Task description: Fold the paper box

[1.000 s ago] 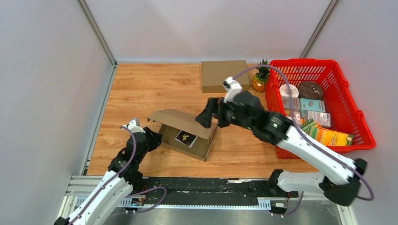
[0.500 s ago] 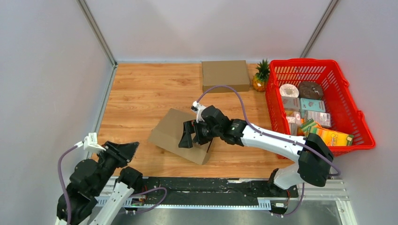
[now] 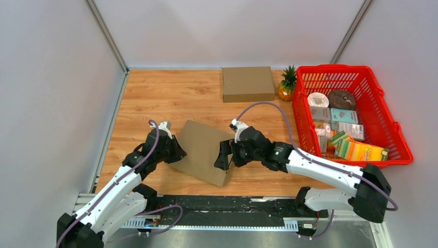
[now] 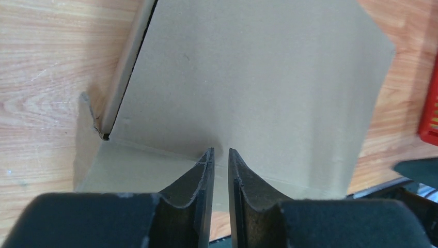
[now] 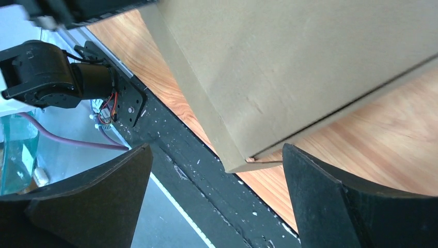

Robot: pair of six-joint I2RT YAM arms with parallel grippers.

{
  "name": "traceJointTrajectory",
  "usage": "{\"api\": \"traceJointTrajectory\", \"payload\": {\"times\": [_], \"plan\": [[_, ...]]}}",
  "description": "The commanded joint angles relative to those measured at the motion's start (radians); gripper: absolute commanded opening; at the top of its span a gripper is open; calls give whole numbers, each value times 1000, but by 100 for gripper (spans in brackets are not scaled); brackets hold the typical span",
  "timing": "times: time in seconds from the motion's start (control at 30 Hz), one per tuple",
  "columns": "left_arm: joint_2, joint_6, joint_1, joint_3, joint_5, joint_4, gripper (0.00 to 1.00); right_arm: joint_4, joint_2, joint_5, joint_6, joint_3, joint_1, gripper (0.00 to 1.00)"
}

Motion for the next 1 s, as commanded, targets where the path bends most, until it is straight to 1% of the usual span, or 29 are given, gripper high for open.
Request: {"api": "traceJointTrajectory", "payload": {"times": [0.0,0.07,0.13,0.23,0.27,0.3,0.33,0.37,0.4,0.43,0.47,0.5,0.57,0.6,0.67,0.7,0.73,0.77,0.8,0.83,0.87,0.9,0.93,0.97], "plan": [[52,27,0,-72,-2,163,23,-77,-106,135,-33,-33,-22,100],[76,18,0,-89,0,172,23,-66,-121,133,-13,-63,-72,98],[58,18,0,-99,-3,172,23,-30,-130,99,34,-107,-133,93],[14,31,0,-79,-25,132,26,52,-115,59,64,-136,-157,86],[6,42,0,-60,-26,103,26,106,-95,18,62,-153,-155,82],[-2,56,0,-7,-25,38,29,133,-83,10,57,-162,-157,79],[-25,88,0,22,-23,8,30,147,-69,11,54,-170,-157,72],[-37,102,0,47,-37,-19,32,170,-38,22,45,-181,-158,68],[-52,114,1,99,-60,-76,41,187,-28,22,41,-190,-160,64],[-72,139,1,119,-115,-96,46,214,-18,19,39,-201,-166,61],[-76,153,18,137,-134,-112,49,277,-9,2,42,-213,-173,60],[-73,165,35,163,-143,-131,55,299,6,-10,45,-225,-181,59],[-28,189,99,176,-88,-129,58,290,14,-22,41,-218,-215,57],[-8,197,157,171,-68,-100,59,268,12,-16,28,-196,-232,56],[71,203,196,161,-11,-63,59,224,6,-10,-7,-175,-287,57],[102,206,223,149,9,-12,59,216,14,-31,-47,-164,-311,59],[163,217,230,142,30,17,60,214,47,-64,-64,-133,-369,60],[194,222,237,138,30,46,60,230,77,-157,-76,-119,-399,60],[228,225,244,136,33,95,60,242,107,-203,-82,-104,-423,58],[292,238,259,135,59,123,60,254,165,-279,-81,-83,-454,50],[323,239,274,139,96,167,60,282,189,-303,-82,-72,-460,47],[379,245,288,147,143,193,65,288,204,-311,-84,-64,-462,47],[403,248,312,153,227,212,66,296,229,-320,-84,-64,-460,47],[423,254,320,164,259,221,71,303,236,-320,-82,-63,-462,47]]}}
